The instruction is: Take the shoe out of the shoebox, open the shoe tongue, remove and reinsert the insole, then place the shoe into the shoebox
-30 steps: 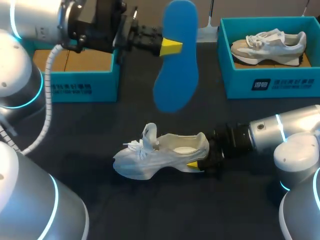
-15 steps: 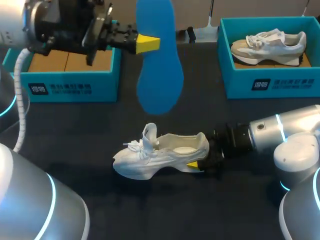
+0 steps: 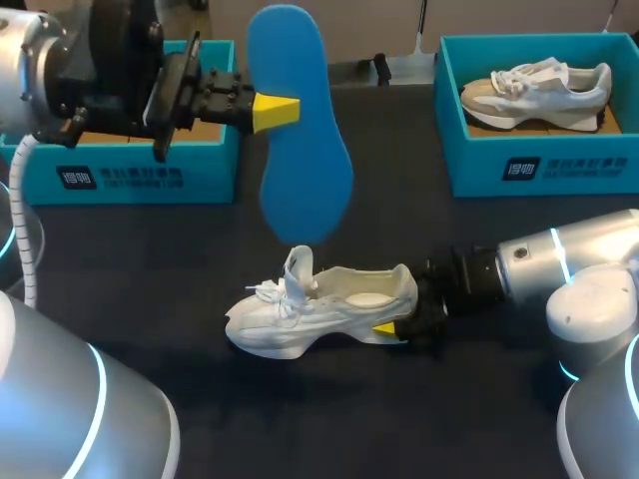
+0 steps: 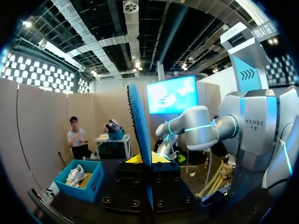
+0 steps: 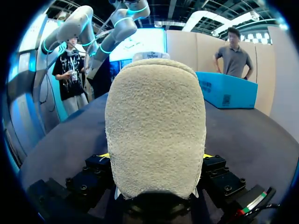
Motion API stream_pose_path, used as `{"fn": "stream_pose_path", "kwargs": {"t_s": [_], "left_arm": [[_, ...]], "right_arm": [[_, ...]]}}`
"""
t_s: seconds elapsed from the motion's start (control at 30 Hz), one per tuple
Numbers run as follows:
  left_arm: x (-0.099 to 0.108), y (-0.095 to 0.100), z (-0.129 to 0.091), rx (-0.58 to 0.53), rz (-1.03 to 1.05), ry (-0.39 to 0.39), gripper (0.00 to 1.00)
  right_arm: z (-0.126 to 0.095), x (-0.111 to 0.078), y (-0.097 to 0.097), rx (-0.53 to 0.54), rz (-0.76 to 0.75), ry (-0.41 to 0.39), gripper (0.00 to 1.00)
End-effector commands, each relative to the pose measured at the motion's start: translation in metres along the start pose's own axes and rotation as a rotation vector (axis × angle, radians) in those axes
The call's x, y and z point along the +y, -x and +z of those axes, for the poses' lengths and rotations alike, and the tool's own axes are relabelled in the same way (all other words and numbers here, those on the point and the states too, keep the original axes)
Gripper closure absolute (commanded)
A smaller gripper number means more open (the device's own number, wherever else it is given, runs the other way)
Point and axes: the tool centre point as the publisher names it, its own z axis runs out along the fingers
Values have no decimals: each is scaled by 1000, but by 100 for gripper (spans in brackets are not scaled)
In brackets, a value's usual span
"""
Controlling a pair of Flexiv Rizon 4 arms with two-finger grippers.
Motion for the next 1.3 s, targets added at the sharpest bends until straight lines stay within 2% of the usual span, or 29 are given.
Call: {"fn": "stream_pose_path", "kwargs": {"t_s": [0.03, 0.13, 0.8, 0.87, 0.9, 1.1, 1.3], "left_arm": [[2, -3, -4, 9, -8, -50, 100], [1, -5, -7, -5, -18, -76, 100], [-2, 2, -14, -54, -32, -74, 100], [-2, 2, -14, -54, -32, -74, 100], [-2, 2, -14, -54, -32, -74, 100], [-2, 2, -14, -54, -32, -74, 100], [-2, 2, -14, -54, -32, -74, 100]], "right_arm": [[1, 1, -1, -1, 1, -3, 100], [1, 1, -1, -1, 1, -3, 100], [1, 1, -1, -1, 1, -3, 100], [-2, 2, -1, 0, -2, -16, 56], [-4, 3, -1, -3, -2, -18, 0], [-17, 4, -1, -10, -6, -96, 0], [-31, 12, 0, -26, -14, -211, 0]]}}
